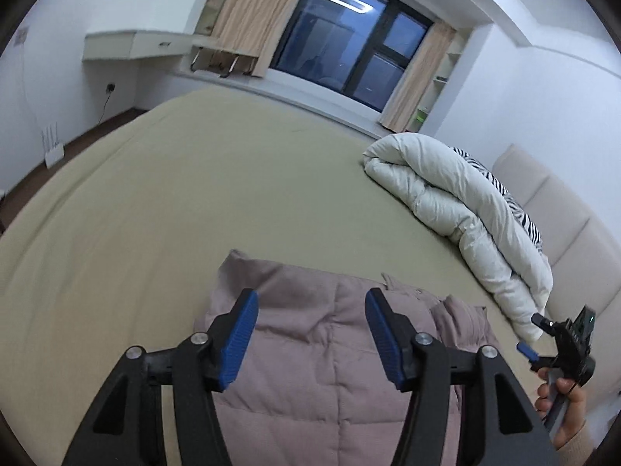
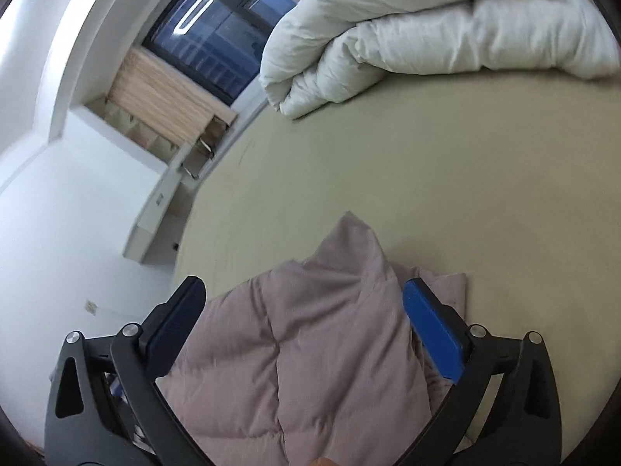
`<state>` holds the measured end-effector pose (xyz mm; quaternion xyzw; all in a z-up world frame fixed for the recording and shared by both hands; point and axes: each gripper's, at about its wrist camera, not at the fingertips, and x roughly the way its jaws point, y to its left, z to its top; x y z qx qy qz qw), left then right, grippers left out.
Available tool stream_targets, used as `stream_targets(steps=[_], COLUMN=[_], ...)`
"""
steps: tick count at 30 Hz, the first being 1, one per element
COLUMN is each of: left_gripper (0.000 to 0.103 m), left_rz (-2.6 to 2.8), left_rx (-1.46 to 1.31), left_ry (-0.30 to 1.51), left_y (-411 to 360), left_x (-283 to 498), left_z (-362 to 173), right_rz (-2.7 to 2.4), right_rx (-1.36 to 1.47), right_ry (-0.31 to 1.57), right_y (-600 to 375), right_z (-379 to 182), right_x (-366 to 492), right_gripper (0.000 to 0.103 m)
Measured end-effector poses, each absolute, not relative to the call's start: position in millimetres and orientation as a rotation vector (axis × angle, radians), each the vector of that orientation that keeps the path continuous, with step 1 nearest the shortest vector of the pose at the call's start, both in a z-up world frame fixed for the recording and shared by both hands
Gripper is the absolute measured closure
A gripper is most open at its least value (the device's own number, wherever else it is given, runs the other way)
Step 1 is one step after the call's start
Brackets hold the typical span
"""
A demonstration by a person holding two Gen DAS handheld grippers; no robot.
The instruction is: Fold large clothes
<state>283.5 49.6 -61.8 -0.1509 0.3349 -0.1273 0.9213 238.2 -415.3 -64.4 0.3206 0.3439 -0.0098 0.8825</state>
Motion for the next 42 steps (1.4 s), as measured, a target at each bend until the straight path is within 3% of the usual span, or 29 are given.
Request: stream_targets(steps=[5,8,12,18,20,28,37,42], left_gripper=[0.043,0.043,0.043,0.039,0.039,0.038,0.039,0.039], left_rz=[-0.278,-0.247,-0.221,-0.176,-0.172,-0.183,-0.184,-0.201], left_rx=[-0.142,-0.023,0.062,0.109,0.11,0.06,0.033,0.045], left_ry=[0.677,0.667,0.738,0.841,0.842,0.863,0.873,0.905], left_y=[-10.0,-39.5,-59.8,-72.3,-75.6,-69.5,-68.3,-59.9], left_x=[271.2,281.1,315.2,378.4,389.7,408.0,410.0,391.6], left_z=[-66.0,-77.6,-108.9,-167.6,-174.6,-199.2,-205.0,-182.1], right_rz=[0.054,0.073,0.02,-0.017,-0.019,-0.032,-0.042,0.007], right_rx=[0.258,0.173,0.059,0.13,0.129,0.136,0.12,0.17], right_ry=[0.837,0.909,1.005,1.057,1.06,1.015,1.0,0.972], right_y=[-288.9,-240.5,-203.7,-226.0,-228.2,-225.3,-231.4,-234.2], right_z=[-48.9,-72.8,-115.8,-160.9,-176.5,-210.5,-208.4,-167.8], right_x=[244.7,275.7,299.2,365.8,386.5,403.2,382.6,349.4], right_gripper=[0.001,0.008,0.009,0.007,0.0,0.0,0.0,0.0])
